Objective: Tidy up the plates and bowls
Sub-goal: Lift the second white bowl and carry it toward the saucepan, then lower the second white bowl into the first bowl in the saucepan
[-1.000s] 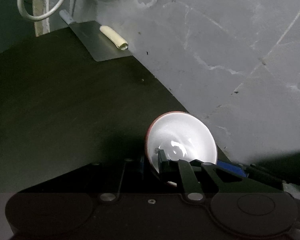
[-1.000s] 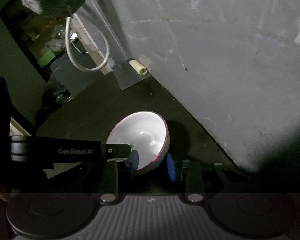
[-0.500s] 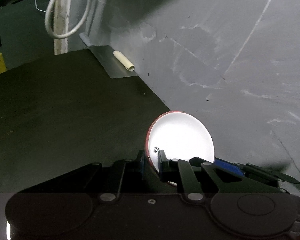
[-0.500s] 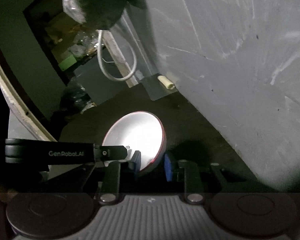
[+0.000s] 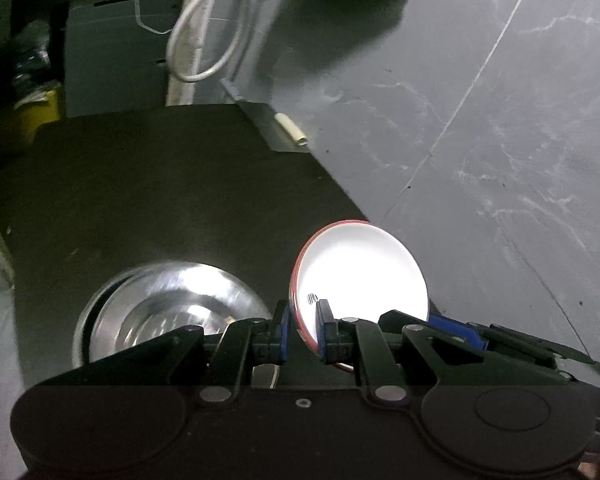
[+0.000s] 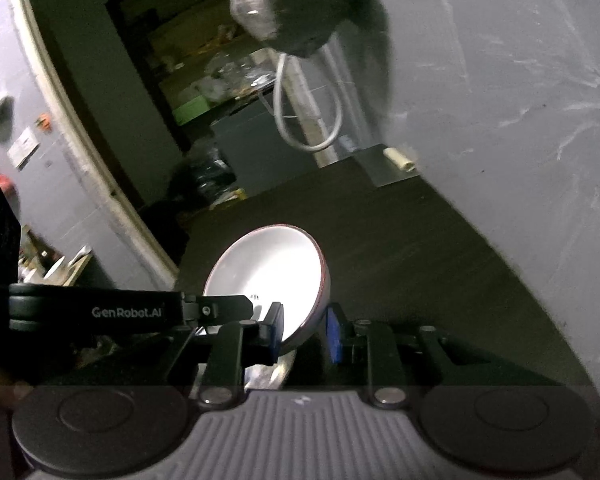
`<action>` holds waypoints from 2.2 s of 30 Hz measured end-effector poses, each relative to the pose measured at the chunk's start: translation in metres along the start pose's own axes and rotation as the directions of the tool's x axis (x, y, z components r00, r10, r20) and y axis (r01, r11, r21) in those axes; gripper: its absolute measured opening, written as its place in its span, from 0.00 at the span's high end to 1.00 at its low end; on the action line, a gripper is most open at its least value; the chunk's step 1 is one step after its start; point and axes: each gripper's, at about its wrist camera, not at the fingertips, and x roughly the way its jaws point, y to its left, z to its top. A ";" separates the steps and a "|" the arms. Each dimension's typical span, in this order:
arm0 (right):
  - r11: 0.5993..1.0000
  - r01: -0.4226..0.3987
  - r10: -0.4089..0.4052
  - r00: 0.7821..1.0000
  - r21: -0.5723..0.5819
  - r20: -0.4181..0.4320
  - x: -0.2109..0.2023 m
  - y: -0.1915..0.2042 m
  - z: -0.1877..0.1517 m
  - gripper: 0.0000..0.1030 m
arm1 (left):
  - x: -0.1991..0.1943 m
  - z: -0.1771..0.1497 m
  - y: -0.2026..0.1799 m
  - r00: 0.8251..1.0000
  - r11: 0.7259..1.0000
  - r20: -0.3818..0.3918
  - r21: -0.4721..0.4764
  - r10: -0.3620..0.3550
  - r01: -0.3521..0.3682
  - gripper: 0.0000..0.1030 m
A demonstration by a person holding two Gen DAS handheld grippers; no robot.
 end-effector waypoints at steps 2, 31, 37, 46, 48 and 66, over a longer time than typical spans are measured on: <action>1.000 -0.013 0.013 1.000 -0.013 -0.011 -0.007 0.010 -0.008 0.75 | -0.011 -0.010 0.004 1.000 1.000 0.005 -0.015 0.008 -0.008 0.87; 0.976 -0.129 0.085 0.967 -0.175 -0.239 -0.021 0.096 -0.067 0.76 | -0.087 -0.103 0.055 0.994 0.974 -0.004 -0.196 0.113 -0.111 0.86; 0.974 -0.141 0.081 0.946 -0.175 -0.313 -0.012 0.098 -0.078 0.76 | -0.083 -0.112 0.058 0.989 0.969 -0.052 -0.201 0.136 -0.144 0.86; 0.975 -0.145 0.071 0.921 -0.168 -0.383 -0.001 0.101 -0.085 0.76 | -0.079 -0.120 0.056 0.977 0.967 -0.107 -0.157 0.185 -0.201 0.86; 0.976 -0.143 0.068 0.917 -0.166 -0.394 0.002 0.100 -0.086 0.76 | -0.078 -0.120 0.055 0.973 0.966 -0.118 -0.144 0.197 -0.213 0.86; 0.979 -0.127 0.047 0.902 -0.161 -0.429 0.007 0.101 -0.087 0.77 | -0.070 -0.120 0.048 0.957 0.964 -0.165 -0.077 0.238 -0.253 0.85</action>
